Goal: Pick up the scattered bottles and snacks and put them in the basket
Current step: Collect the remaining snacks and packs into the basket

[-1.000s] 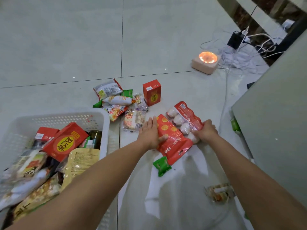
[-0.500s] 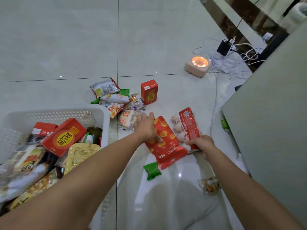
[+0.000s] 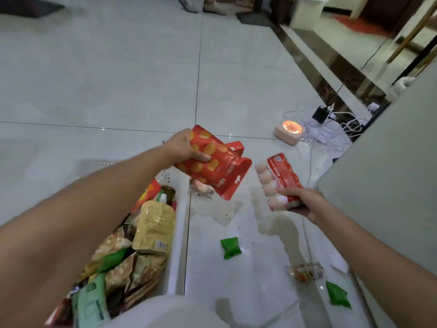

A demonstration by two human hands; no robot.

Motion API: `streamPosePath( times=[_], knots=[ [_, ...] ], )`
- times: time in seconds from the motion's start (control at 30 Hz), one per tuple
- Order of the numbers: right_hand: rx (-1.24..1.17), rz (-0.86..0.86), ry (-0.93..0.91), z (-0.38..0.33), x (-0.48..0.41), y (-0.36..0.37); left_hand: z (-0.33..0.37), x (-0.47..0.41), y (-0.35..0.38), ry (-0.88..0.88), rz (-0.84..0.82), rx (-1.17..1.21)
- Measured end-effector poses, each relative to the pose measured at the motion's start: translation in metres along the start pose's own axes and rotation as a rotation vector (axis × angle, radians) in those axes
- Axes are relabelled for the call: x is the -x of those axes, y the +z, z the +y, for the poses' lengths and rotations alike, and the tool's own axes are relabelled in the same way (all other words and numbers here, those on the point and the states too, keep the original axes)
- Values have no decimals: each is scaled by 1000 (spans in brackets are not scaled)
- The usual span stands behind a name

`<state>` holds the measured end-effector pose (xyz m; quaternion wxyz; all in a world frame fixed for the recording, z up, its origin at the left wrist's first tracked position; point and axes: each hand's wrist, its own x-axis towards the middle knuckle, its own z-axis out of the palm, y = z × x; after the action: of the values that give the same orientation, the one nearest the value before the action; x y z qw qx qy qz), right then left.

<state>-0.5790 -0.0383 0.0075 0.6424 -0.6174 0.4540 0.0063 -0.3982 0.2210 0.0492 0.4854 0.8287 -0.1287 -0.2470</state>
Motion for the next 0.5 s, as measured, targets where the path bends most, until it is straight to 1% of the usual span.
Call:
streamPosePath(
  times=[0.1,0.23,0.3,0.4,0.5],
  knots=[
    [102,-144,-67,-33,26,35,-10,23,-79,-44,11,-84],
    [184,-324,-111,-50,59,106,-49,60,-160,-221,-41,-200],
    [202,-397,-102,-45,71,141,-73,77,-177,-291,-99,-245],
    [176,-501,-55,-26,83,183,-105,96,-183,-394,-193,-281],
    [115,-668,37,-2,89,208,-133,104,-174,-493,-269,-302]
  ],
)
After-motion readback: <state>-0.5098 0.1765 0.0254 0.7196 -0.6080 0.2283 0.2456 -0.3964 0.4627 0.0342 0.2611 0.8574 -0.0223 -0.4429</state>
